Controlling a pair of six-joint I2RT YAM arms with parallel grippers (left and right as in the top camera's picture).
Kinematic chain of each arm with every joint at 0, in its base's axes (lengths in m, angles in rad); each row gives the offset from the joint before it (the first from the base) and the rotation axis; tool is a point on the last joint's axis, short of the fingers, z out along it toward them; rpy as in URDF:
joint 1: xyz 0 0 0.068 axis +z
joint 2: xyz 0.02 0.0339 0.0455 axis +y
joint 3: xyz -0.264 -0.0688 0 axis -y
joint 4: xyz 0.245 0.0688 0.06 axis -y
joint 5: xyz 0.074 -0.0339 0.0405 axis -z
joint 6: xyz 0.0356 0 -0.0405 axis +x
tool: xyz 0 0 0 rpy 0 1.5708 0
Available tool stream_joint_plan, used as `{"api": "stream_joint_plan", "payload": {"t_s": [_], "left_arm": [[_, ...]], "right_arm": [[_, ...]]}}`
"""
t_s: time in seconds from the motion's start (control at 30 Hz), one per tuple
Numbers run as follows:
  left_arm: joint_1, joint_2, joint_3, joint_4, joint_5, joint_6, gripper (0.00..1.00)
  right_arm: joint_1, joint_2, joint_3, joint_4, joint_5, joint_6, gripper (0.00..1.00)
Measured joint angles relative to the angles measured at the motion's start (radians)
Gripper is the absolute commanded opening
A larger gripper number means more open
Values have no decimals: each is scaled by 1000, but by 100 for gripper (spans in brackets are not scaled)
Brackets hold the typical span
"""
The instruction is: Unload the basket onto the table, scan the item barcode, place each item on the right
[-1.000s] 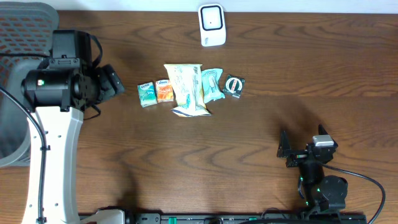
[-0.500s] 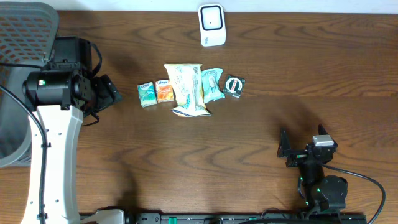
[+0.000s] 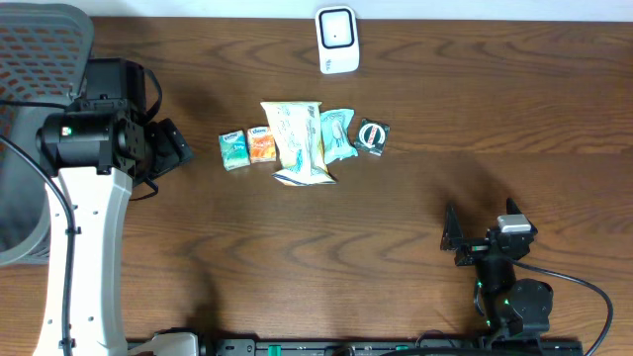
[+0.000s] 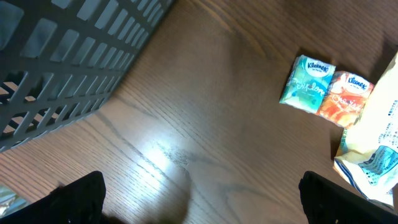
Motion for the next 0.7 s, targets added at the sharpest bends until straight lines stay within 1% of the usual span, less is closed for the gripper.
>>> {"api": "stream_joint_plan", "payload": {"t_s": [0.53, 0.6, 0.7], "left_arm": [[0, 0, 0, 0, 0, 0, 98], [0, 0, 0, 0, 0, 0, 97], [0, 0, 0, 0, 0, 0, 98]], "right_arm": [[0, 0, 0, 6, -5, 11, 99], [0, 0, 0, 9, -45, 61, 99], [0, 0, 0, 23, -180, 229, 99]]}}
